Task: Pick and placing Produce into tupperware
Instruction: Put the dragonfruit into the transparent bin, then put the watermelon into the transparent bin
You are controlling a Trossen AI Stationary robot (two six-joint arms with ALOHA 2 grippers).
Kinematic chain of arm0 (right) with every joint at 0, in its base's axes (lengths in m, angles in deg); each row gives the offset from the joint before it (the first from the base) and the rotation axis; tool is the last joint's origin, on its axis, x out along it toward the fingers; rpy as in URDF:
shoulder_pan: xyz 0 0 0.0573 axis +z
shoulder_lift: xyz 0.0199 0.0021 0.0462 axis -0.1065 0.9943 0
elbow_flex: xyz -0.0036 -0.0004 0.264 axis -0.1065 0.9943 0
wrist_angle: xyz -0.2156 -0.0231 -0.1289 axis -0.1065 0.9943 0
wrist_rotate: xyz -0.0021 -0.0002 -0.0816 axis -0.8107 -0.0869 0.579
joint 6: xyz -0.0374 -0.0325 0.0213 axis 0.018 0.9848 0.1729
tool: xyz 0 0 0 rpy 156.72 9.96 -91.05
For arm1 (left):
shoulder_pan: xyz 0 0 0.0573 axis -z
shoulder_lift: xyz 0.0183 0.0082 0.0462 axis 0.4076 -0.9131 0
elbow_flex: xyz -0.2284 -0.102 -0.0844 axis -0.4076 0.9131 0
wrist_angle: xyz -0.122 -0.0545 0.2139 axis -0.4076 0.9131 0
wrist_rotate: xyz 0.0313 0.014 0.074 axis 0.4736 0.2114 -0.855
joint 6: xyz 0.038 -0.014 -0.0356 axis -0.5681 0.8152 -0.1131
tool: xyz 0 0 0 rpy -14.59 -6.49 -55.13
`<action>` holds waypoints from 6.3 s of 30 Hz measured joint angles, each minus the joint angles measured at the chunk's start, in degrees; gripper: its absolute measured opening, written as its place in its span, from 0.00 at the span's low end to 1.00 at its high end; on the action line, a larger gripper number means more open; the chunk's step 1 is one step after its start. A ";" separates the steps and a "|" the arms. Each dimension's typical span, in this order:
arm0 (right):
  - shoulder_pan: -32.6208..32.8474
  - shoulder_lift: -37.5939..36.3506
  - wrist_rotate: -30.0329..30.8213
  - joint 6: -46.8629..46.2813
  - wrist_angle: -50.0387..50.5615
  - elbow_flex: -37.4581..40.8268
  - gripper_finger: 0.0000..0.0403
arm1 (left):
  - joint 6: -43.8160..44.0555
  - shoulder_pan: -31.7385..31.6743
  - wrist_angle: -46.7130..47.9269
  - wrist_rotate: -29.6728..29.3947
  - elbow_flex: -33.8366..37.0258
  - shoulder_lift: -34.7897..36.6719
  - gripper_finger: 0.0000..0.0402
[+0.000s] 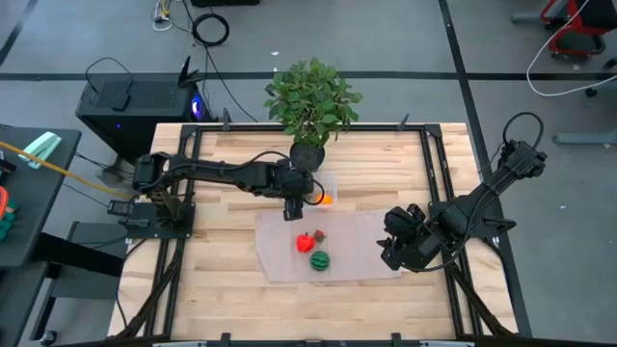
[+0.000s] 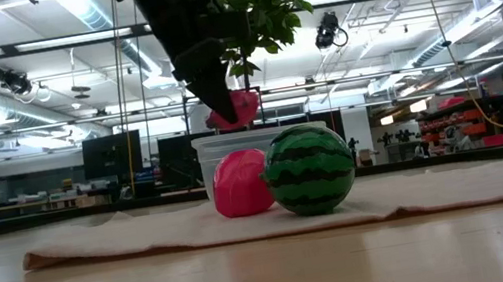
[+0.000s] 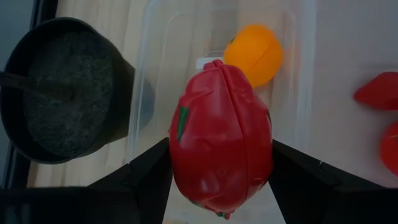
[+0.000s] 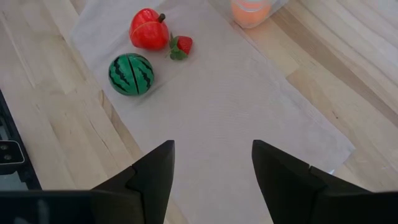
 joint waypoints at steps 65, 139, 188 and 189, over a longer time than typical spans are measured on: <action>0.00 0.00 -0.49 -0.15 -0.23 -0.02 0.55 | 9.99 18.88 -0.49 -0.48 -5.13 0.74 0.61; -17.03 34.47 -22.56 51.12 -27.22 -14.58 0.94 | 42.28 42.28 29.55 -18.69 -4.55 0.15 0.58; -17.75 40.68 -22.16 53.68 -32.33 -14.56 0.85 | 45.72 42.27 29.55 -18.66 -4.55 0.22 0.58; -17.73 40.68 -22.16 53.68 -32.35 -14.56 0.83 | 45.72 42.27 29.55 -18.66 -4.55 0.22 0.58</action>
